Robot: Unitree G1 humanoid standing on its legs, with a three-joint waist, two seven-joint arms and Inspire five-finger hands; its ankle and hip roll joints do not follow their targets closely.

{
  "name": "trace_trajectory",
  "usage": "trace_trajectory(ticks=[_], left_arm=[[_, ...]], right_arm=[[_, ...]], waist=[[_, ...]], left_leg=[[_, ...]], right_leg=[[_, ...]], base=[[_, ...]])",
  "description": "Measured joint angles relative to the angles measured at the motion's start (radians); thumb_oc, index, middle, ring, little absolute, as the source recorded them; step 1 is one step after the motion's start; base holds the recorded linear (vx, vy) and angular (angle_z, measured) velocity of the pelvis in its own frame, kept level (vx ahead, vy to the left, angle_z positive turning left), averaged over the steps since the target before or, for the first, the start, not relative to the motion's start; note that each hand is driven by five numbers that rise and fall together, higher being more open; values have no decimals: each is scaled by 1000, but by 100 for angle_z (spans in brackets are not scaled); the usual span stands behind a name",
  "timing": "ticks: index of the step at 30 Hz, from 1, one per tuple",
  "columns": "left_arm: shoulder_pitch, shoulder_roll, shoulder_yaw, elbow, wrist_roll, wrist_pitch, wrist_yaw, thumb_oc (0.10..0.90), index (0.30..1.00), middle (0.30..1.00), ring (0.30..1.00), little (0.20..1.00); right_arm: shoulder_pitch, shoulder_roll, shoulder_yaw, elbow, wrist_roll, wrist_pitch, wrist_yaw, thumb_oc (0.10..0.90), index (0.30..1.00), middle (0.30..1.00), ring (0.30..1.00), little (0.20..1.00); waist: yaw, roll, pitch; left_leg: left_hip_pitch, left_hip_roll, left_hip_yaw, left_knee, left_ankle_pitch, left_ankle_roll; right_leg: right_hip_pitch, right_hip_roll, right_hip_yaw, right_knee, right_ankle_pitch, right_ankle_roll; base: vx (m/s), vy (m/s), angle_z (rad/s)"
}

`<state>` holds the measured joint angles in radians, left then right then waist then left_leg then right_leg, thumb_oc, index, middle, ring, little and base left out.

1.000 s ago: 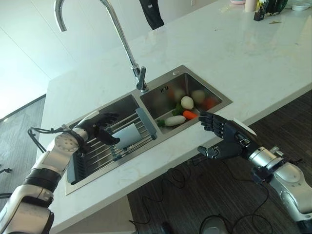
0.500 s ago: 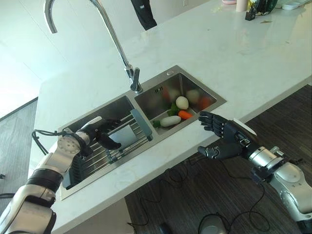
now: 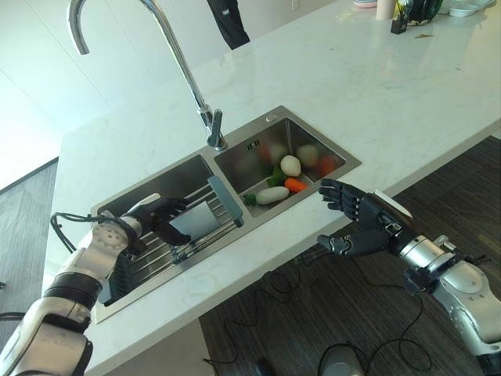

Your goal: Place the dishes in the dishwasher.

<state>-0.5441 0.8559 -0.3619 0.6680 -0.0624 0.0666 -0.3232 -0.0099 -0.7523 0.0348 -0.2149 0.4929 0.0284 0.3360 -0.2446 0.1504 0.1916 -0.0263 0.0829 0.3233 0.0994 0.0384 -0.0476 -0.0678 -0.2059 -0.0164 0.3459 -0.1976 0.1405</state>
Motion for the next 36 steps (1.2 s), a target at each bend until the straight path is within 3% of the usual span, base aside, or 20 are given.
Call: trace_trajectory(ticks=[12,28,36], left_arm=[[0,-9,0,42,23,1,-2,800,900,900,900,900],[-22,-10,0,56,50,-1,42,800,900,900,900,900],[-26,-10,0,60,71,-3,62,800,900,900,900,900]], right_arm=[[0,-2,2,0,0,0,-1,800,900,900,900,900],[-54,4,31,0,0,-2,-19,800,900,900,900,900],[-54,7,31,0,0,-3,-32,800,900,900,900,900]], waist=[[1,-4,3],[5,-52,25],[5,-54,25]], left_leg=[[0,0,1,0,0,0],[-6,8,-1,22,-8,0],[-10,21,0,42,-19,-3]], right_leg=[[0,0,1,0,0,0],[3,6,1,4,2,-1],[5,15,5,2,5,-4]], base=[[0,0,0],[-4,-20,0],[2,-6,-1]])
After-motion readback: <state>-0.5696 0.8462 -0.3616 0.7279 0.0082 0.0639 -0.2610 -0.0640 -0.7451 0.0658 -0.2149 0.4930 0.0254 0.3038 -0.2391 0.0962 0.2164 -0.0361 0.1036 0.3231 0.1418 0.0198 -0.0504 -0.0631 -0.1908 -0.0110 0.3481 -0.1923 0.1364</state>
